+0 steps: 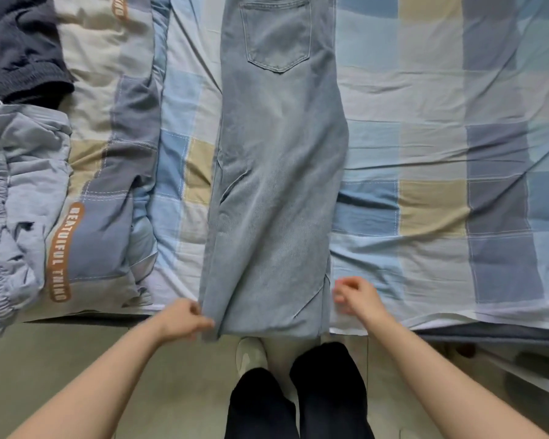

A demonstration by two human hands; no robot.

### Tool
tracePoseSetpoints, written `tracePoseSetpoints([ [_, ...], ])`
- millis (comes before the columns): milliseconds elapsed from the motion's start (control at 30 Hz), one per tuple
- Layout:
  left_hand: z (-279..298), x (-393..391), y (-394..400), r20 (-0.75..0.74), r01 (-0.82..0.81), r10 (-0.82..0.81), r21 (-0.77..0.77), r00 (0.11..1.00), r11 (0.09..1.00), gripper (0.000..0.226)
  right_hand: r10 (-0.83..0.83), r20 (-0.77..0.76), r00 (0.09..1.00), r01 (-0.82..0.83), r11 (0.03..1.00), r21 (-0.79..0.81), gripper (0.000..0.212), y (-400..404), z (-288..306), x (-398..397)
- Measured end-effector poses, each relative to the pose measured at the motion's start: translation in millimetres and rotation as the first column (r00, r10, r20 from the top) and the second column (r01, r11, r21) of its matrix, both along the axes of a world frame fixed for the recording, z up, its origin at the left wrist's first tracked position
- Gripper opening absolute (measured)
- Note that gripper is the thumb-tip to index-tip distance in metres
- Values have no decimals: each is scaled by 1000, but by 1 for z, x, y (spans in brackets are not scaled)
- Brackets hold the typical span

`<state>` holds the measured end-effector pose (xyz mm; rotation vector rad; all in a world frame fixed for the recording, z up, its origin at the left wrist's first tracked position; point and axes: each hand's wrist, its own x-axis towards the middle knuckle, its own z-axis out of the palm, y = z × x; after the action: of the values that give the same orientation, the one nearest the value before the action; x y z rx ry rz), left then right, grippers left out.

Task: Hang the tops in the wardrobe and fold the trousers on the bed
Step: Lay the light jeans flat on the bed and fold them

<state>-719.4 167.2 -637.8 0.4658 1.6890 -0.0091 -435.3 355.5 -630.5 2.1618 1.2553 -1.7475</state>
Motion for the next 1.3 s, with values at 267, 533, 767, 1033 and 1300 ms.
tracePoseSetpoints([
  [267,-11,-32,147,108,-714,716,260,690,650,19,-49,-176,983,64,995,81,17,84,-19,-76],
  [533,-34,-50,176,-264,-553,763,556,590,621,26,88,114,990,-119,946,301,32,121,-32,-71],
  [767,-26,-45,140,-49,-683,741,349,670,641,15,6,-56,998,17,917,398,16,87,-15,-78],
  [1033,-27,-2,54,-11,-539,553,208,833,816,8,302,-52,952,-303,953,-5,21,16,-13,-34],
  [1300,-34,13,30,-259,-463,597,431,759,775,11,40,-61,997,-41,999,-17,29,2,-15,-9],
])
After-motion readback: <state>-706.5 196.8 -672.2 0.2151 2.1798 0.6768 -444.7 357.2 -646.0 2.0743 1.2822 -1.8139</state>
